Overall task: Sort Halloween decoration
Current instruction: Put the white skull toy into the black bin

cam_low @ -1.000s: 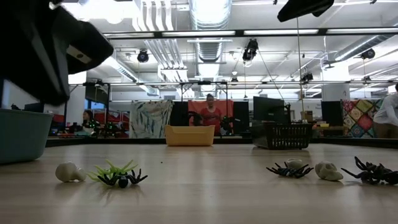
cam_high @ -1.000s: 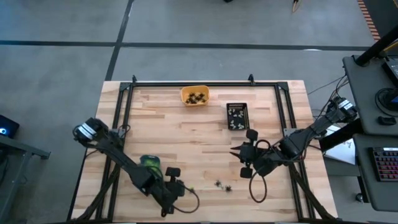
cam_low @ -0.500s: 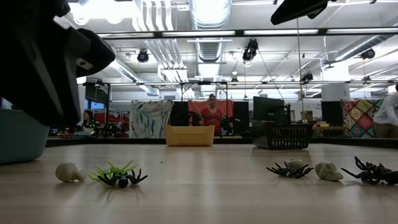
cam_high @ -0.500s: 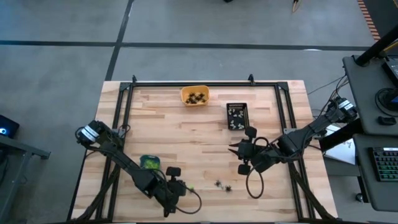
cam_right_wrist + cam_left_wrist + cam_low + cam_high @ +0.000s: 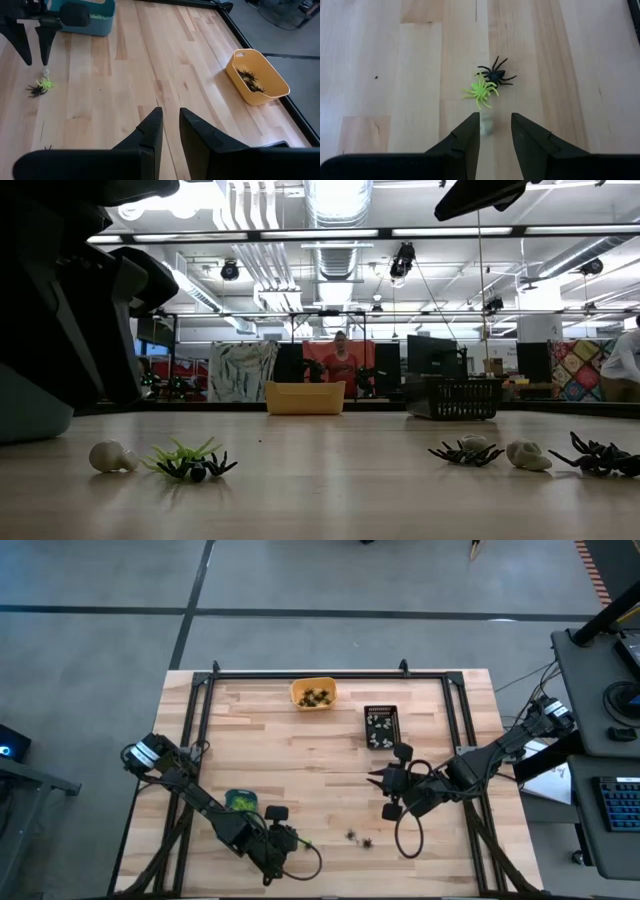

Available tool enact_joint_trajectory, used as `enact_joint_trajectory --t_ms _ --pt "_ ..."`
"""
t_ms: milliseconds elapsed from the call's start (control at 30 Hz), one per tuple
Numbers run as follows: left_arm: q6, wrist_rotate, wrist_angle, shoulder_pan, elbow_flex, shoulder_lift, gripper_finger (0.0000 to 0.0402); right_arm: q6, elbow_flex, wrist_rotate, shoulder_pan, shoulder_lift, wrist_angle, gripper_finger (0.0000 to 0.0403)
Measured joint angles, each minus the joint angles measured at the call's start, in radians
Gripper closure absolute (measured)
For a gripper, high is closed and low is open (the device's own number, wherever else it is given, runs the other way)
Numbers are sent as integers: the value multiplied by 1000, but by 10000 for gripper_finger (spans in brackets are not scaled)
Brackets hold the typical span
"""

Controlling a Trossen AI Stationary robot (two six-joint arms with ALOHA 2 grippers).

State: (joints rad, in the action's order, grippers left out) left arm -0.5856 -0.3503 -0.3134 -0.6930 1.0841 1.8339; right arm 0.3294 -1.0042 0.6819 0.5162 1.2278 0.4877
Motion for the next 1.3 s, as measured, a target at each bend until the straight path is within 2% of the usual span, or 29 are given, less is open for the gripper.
enact_joint_trajectory --t_ms 400,1300 --pt "-3 20 61 0 -2 66 306 3 0 0 -11 0 0 346" --pt "-82 21 90 2 -34 79 326 3 0 0 -11 0 0 346"
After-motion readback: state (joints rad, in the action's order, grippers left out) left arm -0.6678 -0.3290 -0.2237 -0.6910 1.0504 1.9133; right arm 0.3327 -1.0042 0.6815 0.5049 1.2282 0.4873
